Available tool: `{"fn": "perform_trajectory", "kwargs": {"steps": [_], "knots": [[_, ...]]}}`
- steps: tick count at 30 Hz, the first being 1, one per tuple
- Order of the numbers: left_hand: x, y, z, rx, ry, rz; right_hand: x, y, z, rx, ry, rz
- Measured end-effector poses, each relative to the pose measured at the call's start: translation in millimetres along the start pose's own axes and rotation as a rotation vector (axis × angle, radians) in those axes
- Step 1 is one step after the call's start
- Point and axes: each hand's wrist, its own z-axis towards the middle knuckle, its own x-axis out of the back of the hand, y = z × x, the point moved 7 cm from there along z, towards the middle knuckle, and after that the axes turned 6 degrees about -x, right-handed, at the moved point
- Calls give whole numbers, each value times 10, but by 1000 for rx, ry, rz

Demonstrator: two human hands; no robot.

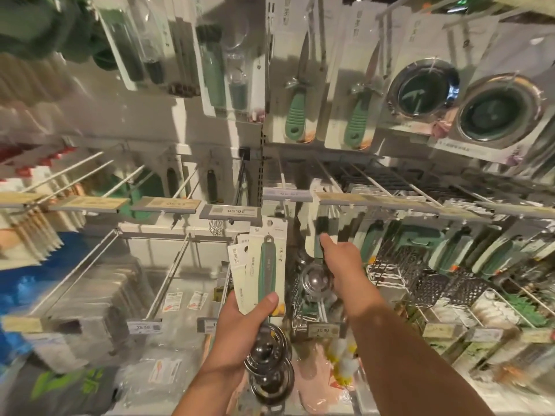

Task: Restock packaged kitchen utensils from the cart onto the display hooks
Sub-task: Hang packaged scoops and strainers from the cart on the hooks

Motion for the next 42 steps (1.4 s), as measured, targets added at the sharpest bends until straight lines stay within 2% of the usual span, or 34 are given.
{"fn": "perform_trajectory", "kwargs": {"steps": [7,13,18,22,27,35,42], "knots": [[18,-56,16,17,6,4,-189,319,-403,47,-173,127],[-15,-102,43,33,-6,-23,-437,534,-1017,42,-475,217],[-39,-133,2,88,-48,-67,-507,780,-1037,44,-333,90],[24,-178,20,148,-26,-144,-458,786,-1086,88,-276,106],[-6,-78,25,73,-91,-99,-292,785,-1115,75,-232,194],[-314,86,-15,-51,-256,-2,91,625,-1191,238,-76,171],[-397,73,-22,-34,-256,-25,382,562,-1077,249,-4,301]]}}
